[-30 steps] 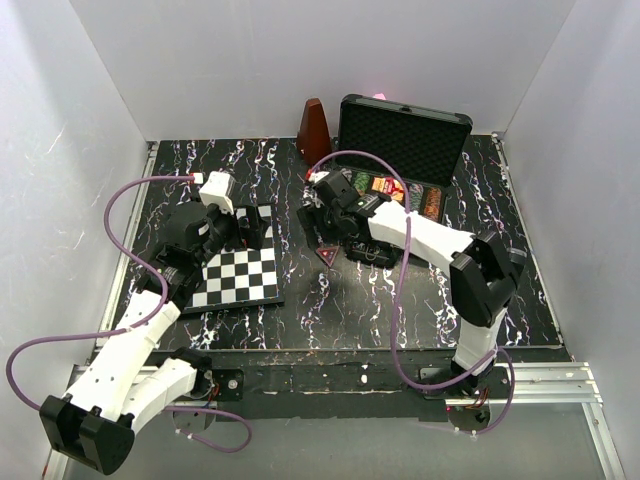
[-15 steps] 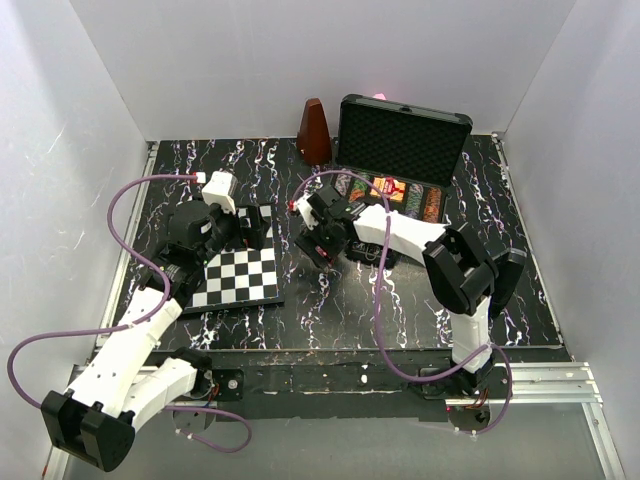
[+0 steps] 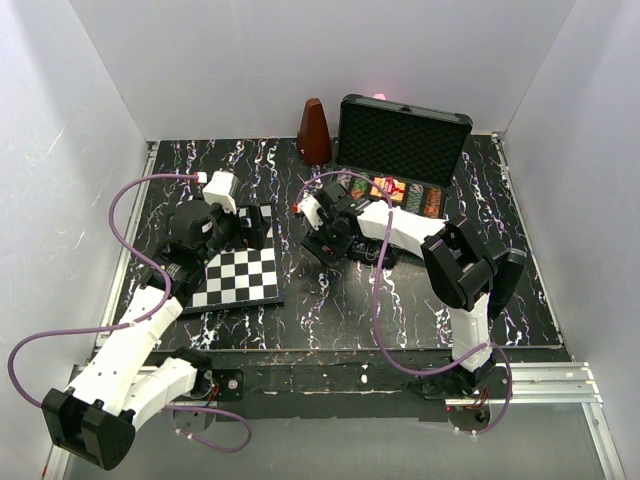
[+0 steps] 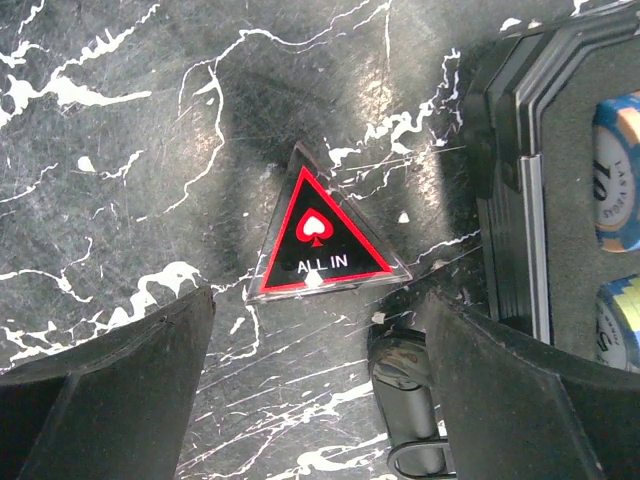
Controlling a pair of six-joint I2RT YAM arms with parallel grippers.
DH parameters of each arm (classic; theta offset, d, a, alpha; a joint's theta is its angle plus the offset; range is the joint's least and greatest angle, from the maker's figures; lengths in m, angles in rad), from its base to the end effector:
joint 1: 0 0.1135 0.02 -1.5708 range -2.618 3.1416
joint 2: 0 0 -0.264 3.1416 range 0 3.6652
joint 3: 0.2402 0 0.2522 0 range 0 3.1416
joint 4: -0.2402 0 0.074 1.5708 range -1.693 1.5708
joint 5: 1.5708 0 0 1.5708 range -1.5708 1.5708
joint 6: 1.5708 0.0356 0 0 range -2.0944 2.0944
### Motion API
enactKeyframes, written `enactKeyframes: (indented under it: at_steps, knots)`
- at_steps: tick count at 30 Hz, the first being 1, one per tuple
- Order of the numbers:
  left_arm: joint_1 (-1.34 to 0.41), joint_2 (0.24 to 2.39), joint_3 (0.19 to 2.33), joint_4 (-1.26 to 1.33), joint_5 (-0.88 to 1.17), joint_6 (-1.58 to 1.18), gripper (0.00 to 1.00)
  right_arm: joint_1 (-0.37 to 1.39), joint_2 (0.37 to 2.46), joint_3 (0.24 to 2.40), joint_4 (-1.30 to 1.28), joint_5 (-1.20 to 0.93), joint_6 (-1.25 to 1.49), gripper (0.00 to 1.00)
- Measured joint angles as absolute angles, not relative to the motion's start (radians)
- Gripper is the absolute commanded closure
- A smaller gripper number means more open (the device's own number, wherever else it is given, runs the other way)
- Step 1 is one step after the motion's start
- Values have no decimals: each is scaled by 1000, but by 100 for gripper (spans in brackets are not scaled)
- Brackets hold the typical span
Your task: Pack up texas hold em set
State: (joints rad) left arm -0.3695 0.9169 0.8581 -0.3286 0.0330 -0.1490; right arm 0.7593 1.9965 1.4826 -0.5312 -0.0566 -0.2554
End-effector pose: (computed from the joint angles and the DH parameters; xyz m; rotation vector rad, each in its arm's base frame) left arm 0.1944 -0.0766 0.3271 0.2393 1.9620 -0.3720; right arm 0.3082 0.2953 0.1910 -1.2979 2.2936 0.2490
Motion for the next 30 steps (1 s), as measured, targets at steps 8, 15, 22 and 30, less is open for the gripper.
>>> enactKeyframes:
  at_steps: [8,15,22,30]
  knots:
    - [-369,926,858,-329,33,-149,2,750,2006,1485,-570,-112,-300,9]
    - [-369,929,858,-329,34,-149,2,753,2022,1486,-573,-108,-334,9]
    - [-369,929,858,-329,34,-149,2,751,2050,1525,-583,-87,-356,9]
    - [-369,929,858,-329,35,-149,2,755,2077,1559,-622,-84,-368,9]
